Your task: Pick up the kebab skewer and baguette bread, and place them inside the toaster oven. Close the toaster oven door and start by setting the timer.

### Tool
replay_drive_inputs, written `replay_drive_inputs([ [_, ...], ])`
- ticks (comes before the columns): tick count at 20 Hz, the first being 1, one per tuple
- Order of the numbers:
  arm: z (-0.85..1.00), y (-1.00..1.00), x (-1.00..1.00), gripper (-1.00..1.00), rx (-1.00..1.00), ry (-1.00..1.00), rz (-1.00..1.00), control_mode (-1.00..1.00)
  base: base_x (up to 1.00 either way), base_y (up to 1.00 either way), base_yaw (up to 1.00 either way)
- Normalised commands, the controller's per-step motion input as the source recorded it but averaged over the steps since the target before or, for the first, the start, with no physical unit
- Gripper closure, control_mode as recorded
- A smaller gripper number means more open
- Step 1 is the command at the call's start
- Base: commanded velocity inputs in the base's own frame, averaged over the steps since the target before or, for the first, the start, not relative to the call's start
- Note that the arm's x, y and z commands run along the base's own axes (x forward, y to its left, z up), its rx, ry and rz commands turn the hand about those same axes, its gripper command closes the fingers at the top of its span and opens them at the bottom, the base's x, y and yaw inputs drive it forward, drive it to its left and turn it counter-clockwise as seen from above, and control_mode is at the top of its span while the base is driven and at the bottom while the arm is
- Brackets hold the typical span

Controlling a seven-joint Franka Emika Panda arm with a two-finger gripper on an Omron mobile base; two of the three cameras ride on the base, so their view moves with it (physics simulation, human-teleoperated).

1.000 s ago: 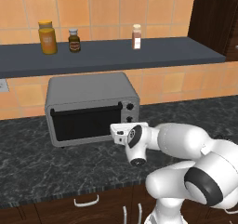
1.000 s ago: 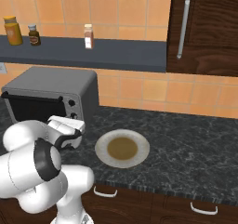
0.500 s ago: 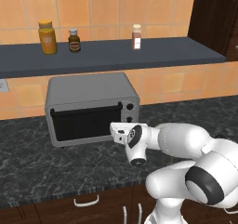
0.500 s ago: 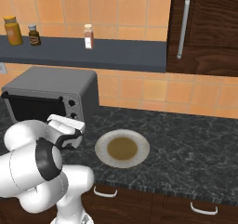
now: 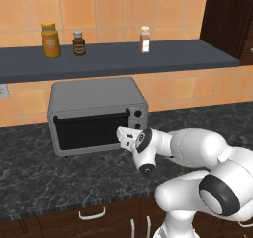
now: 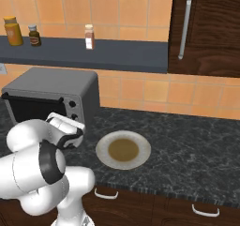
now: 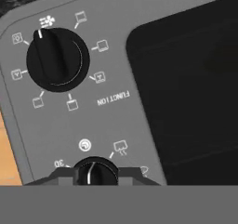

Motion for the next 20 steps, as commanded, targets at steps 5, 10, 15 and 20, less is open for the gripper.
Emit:
replay_drive_inputs([
  [5, 0.0, 0.0, 0.18, 1.0, 0.28, -0.2, 0.14, -1.0, 0.0, 0.0, 0.0],
  [10, 0.0, 0.0, 0.29, 1.0, 0.29, -0.2, 0.14, -1.0, 0.0, 0.0, 0.0],
  [15, 0.03, 0.0, 0.54, 1.0, 0.28, -0.2, 0.13, -1.0, 0.0, 0.0, 0.0],
  [20, 0.16, 0.0, 0.66, 1.0, 0.27, -0.18, 0.1, -1.0, 0.0, 0.0, 0.0],
])
